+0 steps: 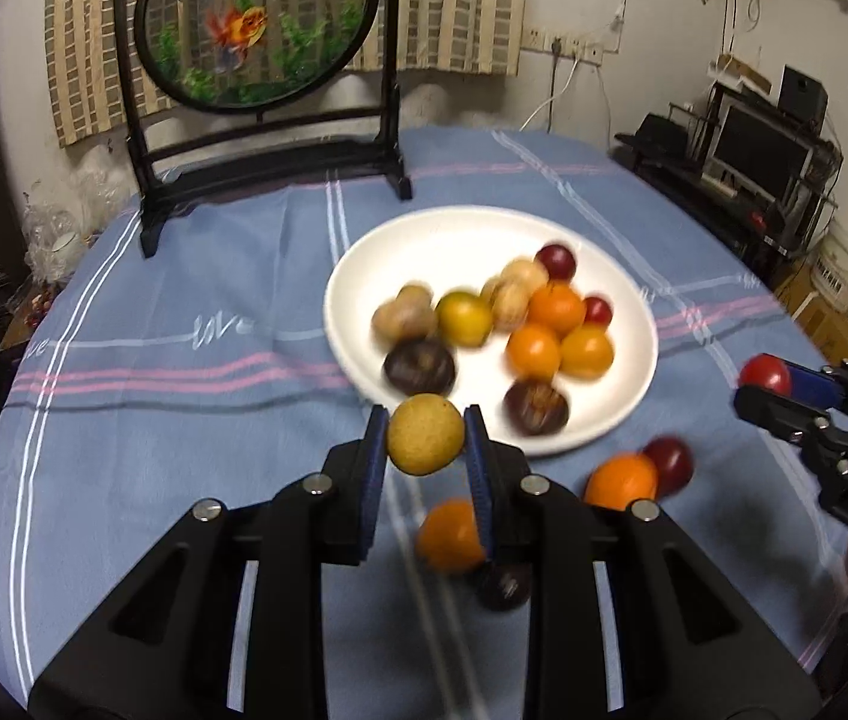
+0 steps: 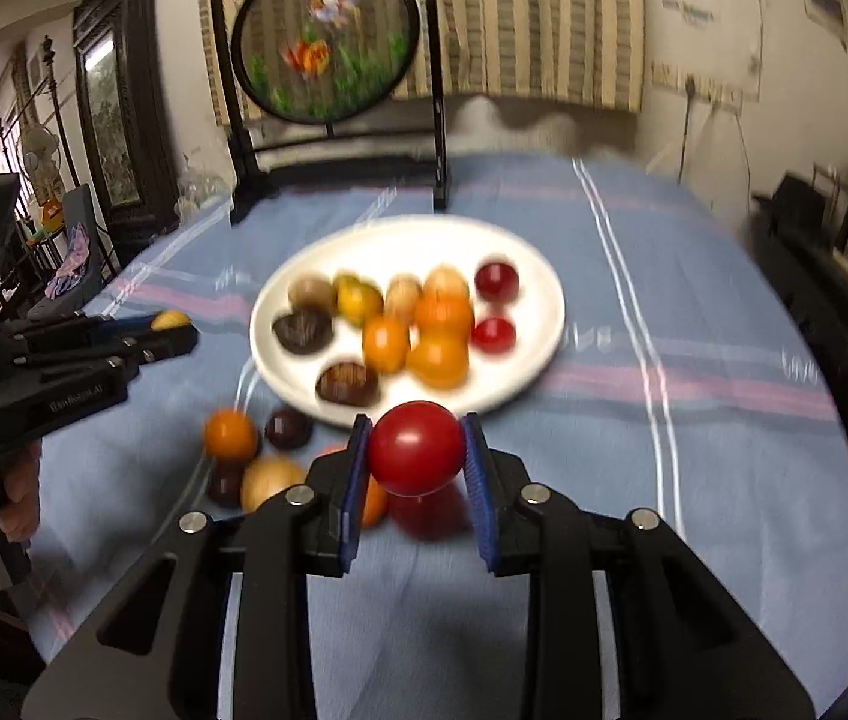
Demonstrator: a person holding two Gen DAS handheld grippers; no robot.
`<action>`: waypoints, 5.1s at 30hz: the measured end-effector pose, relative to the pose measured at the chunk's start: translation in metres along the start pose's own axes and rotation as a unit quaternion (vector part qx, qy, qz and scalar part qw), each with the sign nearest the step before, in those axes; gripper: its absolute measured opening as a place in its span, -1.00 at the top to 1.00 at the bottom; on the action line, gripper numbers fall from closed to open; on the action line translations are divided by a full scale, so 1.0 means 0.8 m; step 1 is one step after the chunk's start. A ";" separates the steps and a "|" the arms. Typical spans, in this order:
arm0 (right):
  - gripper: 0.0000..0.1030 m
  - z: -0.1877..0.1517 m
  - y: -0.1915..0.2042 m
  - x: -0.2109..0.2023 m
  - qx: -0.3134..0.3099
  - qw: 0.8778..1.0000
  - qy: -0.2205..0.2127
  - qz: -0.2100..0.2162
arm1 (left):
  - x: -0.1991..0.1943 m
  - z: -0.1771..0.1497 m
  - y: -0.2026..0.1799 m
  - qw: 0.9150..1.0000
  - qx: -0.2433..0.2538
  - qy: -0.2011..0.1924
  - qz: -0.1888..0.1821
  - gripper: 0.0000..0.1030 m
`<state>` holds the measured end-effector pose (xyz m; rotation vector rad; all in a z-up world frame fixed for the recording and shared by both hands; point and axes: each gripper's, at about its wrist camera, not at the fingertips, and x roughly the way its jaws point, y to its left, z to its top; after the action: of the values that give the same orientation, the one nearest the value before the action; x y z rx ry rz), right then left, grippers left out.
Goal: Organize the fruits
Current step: 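Carry the yellow fruit and cherry tomato onto the white plate and open both grippers, then grasp a dark plum with the left gripper while the right grasps a large red plum, then carry the dark plum and red plum onto the plate and open both grippers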
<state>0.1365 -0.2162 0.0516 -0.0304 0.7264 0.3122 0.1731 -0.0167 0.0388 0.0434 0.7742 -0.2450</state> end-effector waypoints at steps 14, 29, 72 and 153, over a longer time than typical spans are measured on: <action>0.39 0.080 -0.023 0.133 0.065 0.995 0.067 0.028 | 0.097 0.039 -0.023 0.999 -0.016 0.034 0.005 0.50; 0.24 0.085 -0.032 0.154 0.122 0.988 0.080 0.051 | 0.104 0.044 -0.014 0.999 -0.030 0.023 0.020 -0.12; -0.30 -0.097 -0.013 0.018 0.027 0.996 0.082 -0.024 | 0.006 -0.116 0.014 0.998 -0.018 0.052 0.032 -0.71; 0.19 -0.001 -0.001 0.012 0.001 1.000 0.011 -0.001 | 0.005 0.001 -0.017 0.999 0.020 0.011 -0.033 0.38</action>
<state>0.1433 -0.2147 0.0448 -0.0320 0.7481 0.3096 0.1733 -0.0307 0.0367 0.0583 0.7928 -0.3227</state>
